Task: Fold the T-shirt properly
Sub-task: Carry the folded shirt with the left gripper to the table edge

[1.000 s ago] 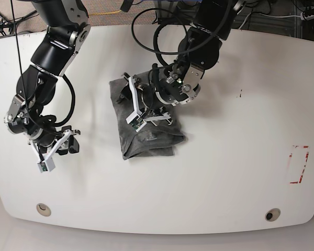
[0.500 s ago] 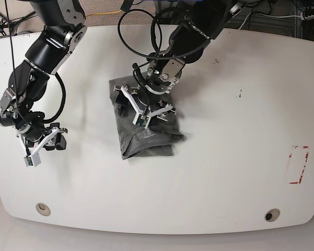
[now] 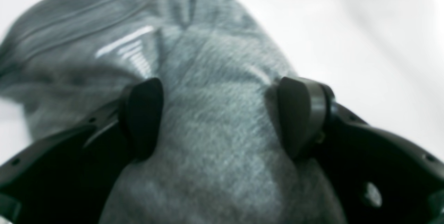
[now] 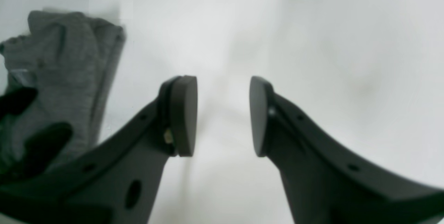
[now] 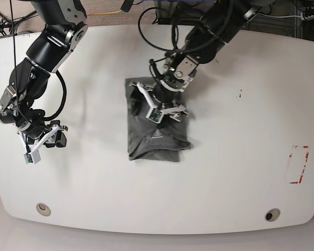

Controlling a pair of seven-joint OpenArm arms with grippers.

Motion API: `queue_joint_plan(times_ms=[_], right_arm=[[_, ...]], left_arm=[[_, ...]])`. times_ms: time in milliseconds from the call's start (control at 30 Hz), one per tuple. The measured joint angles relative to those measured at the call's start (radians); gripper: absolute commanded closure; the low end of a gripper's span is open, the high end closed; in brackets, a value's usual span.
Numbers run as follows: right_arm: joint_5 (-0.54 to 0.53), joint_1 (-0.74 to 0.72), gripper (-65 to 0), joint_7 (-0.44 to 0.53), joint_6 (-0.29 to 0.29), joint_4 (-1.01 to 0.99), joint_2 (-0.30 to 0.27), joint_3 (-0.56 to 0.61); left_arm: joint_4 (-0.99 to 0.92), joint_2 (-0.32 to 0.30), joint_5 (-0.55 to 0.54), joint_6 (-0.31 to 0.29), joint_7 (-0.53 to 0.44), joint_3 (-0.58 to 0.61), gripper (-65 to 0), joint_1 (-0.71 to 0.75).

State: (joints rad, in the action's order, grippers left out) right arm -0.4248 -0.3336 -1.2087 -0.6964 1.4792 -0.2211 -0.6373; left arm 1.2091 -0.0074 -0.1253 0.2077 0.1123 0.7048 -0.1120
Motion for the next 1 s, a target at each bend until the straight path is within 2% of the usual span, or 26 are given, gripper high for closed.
queue_joint_plan(times_ms=[133,200,300,400,533,667,800,1000], right_arm=[[-0.001,0.001,-23.3,0.000,0.000,0.000,0.002,0.000],[0.001,0.000,-23.3,0.000,0.000,0.000,0.000,0.000],[0.003,0.000,-23.3,0.000,0.000,0.001,-0.001,0.000],[0.001,0.000,-23.3,0.000,0.000,0.001,0.003,0.001],[0.002,0.000,-23.3,0.000,0.000,0.002,0.005,0.002],[0.001,-0.001,-23.3,0.001,0.000,0.002,0.012,0.002],[0.002,0.001,-23.3,0.000,0.000,0.003,0.029,0.003],[-0.003,0.023,-23.3,0.004,0.000,0.006,0.030,0.007]], left_arm=[[0.056,-0.123,-0.079,-0.035,0.005,-0.132,-48.6,0.019],[0.071,-0.215,-0.153,-0.095,0.008,-0.212,-48.6,0.027],[0.080,-0.333,-0.246,-0.203,0.086,-0.311,-48.3,0.029],[0.072,-0.422,-0.311,-0.265,0.163,-0.421,-48.3,0.039],[0.062,-0.522,-0.329,-0.409,0.229,-0.566,-48.3,0.085],[0.054,-0.585,-0.297,-0.554,0.251,-0.717,-48.2,0.159],[-0.003,-0.620,-0.253,-0.695,0.261,-0.861,-47.9,0.200],[-0.062,-0.674,-0.215,-0.852,0.273,-0.996,-47.8,0.229]])
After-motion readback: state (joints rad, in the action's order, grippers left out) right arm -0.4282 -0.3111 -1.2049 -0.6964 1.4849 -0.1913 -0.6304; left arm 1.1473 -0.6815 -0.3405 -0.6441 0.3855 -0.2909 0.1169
